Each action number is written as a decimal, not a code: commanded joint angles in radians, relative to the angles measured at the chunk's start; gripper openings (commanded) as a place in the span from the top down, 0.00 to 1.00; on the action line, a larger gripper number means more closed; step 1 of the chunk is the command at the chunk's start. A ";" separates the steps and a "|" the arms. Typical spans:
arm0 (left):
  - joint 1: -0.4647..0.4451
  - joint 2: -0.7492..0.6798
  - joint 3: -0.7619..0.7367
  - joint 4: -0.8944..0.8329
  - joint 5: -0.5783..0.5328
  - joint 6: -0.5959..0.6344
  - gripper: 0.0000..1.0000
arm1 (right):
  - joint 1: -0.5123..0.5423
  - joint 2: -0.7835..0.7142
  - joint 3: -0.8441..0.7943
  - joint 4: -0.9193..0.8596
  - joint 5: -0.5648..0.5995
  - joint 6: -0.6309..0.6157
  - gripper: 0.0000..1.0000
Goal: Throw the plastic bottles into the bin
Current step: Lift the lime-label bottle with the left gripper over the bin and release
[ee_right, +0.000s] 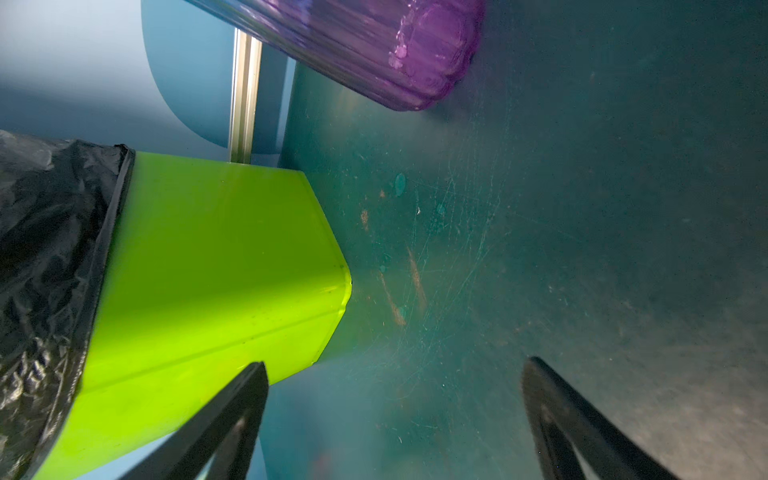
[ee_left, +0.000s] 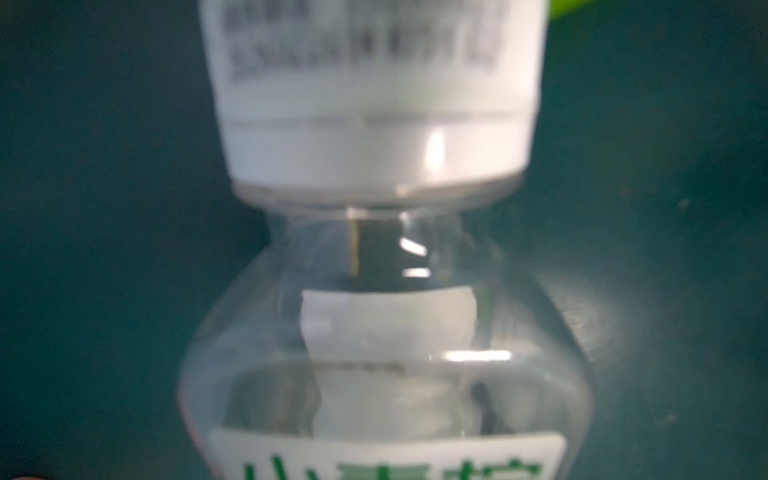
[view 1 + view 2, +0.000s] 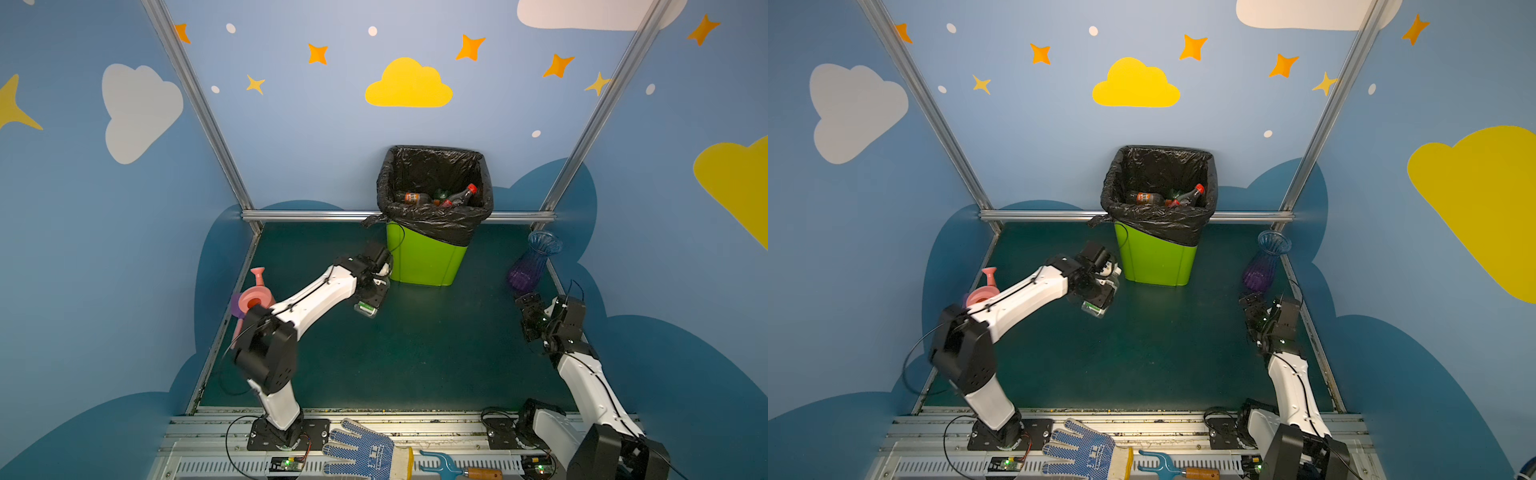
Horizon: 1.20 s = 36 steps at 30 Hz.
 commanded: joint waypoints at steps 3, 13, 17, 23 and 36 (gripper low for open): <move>0.115 -0.359 -0.092 0.293 0.002 -0.087 0.60 | -0.011 0.000 0.024 0.009 -0.018 -0.001 0.06; 0.193 -0.471 0.094 0.789 0.052 -0.030 0.51 | -0.024 0.005 0.041 0.031 -0.052 0.013 0.06; 0.187 -0.170 0.422 0.761 0.187 -0.153 0.49 | -0.029 -0.024 0.037 0.030 -0.059 0.019 0.06; 0.096 0.659 1.686 -0.037 0.323 -0.182 0.18 | -0.046 -0.068 0.029 0.002 -0.071 0.008 0.06; -0.011 -0.025 0.582 0.752 0.153 0.012 0.00 | -0.108 -0.064 -0.017 0.015 -0.102 -0.004 0.06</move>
